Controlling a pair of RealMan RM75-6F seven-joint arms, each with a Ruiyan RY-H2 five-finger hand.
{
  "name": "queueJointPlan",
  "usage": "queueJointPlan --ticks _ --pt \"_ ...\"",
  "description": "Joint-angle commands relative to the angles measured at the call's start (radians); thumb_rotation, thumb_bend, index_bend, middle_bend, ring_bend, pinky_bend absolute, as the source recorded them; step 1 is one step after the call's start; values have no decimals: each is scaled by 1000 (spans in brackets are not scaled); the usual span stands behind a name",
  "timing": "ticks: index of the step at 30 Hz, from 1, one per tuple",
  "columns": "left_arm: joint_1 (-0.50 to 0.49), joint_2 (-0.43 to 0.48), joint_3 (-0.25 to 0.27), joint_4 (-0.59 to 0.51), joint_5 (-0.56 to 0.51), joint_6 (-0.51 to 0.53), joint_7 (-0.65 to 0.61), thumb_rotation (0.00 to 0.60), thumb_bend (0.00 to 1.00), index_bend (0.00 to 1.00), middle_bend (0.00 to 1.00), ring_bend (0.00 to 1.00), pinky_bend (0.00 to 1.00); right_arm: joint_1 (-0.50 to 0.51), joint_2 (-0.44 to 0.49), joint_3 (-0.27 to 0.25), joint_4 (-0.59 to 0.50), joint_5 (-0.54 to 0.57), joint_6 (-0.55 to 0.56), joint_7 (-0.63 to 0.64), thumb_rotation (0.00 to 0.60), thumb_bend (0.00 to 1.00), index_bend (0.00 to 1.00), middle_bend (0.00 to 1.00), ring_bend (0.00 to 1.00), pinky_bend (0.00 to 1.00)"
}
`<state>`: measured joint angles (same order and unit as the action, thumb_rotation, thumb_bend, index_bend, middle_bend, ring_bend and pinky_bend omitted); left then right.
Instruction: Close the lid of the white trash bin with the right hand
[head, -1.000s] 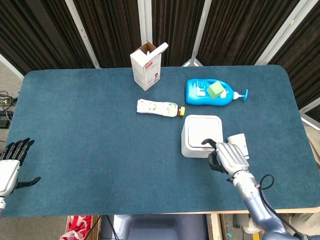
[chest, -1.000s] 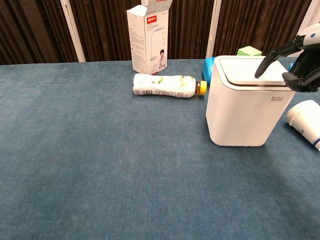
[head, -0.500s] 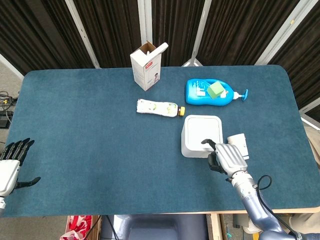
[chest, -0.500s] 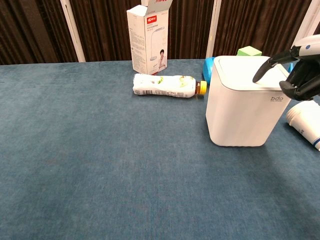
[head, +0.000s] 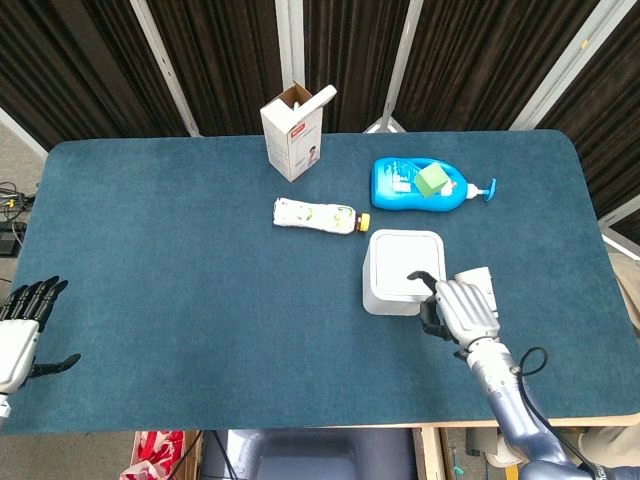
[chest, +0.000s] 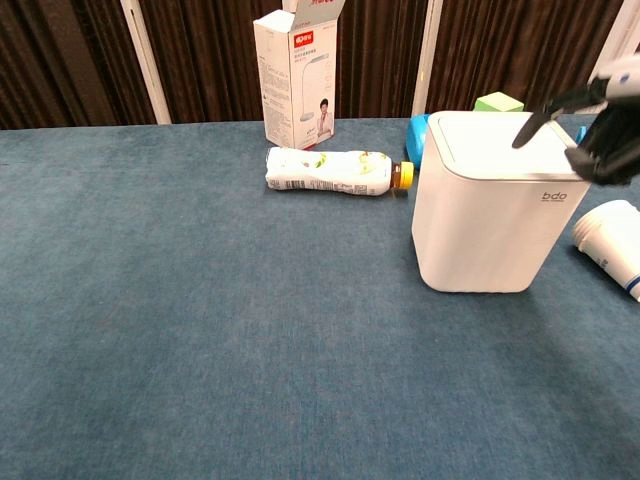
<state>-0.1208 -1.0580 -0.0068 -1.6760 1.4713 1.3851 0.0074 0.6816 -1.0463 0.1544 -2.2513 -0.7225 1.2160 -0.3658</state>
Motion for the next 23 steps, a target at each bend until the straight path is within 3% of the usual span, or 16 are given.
queueJointPlan --ticks 1,4,5,7,9,11,14,20,23 --pt "0 0 0 0 0 1 0 600 0 0 0 0 0 -19 26 24 -5 -39 29 29 600 712 234 816 875 863" --pt "1 0 0 0 1 3 -1 600 0 0 0 0 0 -55 51 24 21 -130 83 36 600 711 158 754 768 789" --pt "2 1 1 0 2 5 0 600 0 0 0 0 0 -89 56 -12 65 -200 126 12 600 703 116 702 705 735" --pt "3 0 1 0 5 7 -1 600 0 0 0 0 0 -134 40 -58 114 -291 155 23 600 590 16 456 425 505" --pt "4 0 2 2 8 9 5 600 0 0 0 0 0 -183 30 -108 170 -336 167 39 600 422 0 212 165 281" --pt "5 0 4 1 9 10 12 600 0 0 0 0 0 -221 22 -138 206 -371 174 69 600 292 0 34 16 93" --pt "7 -1 6 0 11 14 27 600 0 0 0 0 0 -295 5 -189 277 -441 208 127 600 234 0 0 0 3" --pt "11 -9 9 6 16 22 63 600 0 0 0 0 0 -443 -50 -284 460 -633 348 166 600 222 0 0 0 0" --pt "13 -12 9 6 19 28 75 600 0 0 0 0 0 -484 -71 -293 521 -695 402 186 600 222 0 0 0 0"
